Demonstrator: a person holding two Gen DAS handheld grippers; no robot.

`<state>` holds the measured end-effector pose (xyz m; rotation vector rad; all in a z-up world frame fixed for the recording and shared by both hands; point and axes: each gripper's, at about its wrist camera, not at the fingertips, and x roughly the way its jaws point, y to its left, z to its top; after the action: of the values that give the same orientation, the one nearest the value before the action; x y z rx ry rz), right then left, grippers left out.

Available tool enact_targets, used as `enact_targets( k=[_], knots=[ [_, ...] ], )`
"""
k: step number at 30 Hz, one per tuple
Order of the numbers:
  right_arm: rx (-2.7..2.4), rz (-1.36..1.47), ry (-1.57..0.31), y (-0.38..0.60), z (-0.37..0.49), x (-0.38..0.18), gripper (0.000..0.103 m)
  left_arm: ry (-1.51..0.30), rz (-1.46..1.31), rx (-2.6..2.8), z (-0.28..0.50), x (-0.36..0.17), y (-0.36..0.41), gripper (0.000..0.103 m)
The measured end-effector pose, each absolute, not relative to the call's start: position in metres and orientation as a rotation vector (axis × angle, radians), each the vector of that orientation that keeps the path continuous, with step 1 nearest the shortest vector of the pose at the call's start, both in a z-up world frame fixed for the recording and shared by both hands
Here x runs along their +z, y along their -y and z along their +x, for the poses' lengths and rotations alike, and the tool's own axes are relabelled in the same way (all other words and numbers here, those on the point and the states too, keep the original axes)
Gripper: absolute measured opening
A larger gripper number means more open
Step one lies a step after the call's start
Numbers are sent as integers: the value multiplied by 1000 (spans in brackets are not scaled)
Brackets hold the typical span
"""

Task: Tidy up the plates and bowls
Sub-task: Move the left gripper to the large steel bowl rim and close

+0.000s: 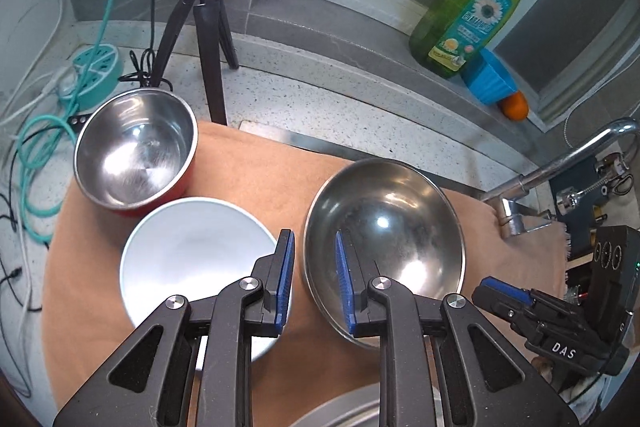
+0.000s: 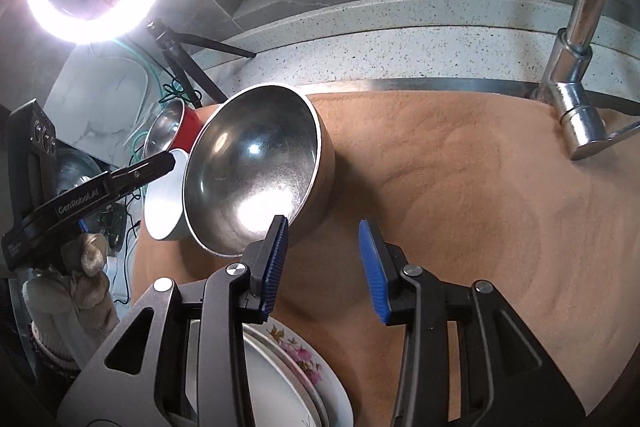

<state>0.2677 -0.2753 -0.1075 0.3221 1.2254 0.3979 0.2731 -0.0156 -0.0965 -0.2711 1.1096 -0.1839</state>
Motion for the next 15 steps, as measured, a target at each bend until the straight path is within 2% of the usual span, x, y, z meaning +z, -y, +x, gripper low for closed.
enact_targets(
  k=[8,15],
  knots=[
    [409,326,-1251,266,277,-117,38,-1140,-258,-177,288,-106,16,19],
    [429,344,-1268,262,280,-119,22,-1163,-249,-198,293,-112,20,19]
  ],
)
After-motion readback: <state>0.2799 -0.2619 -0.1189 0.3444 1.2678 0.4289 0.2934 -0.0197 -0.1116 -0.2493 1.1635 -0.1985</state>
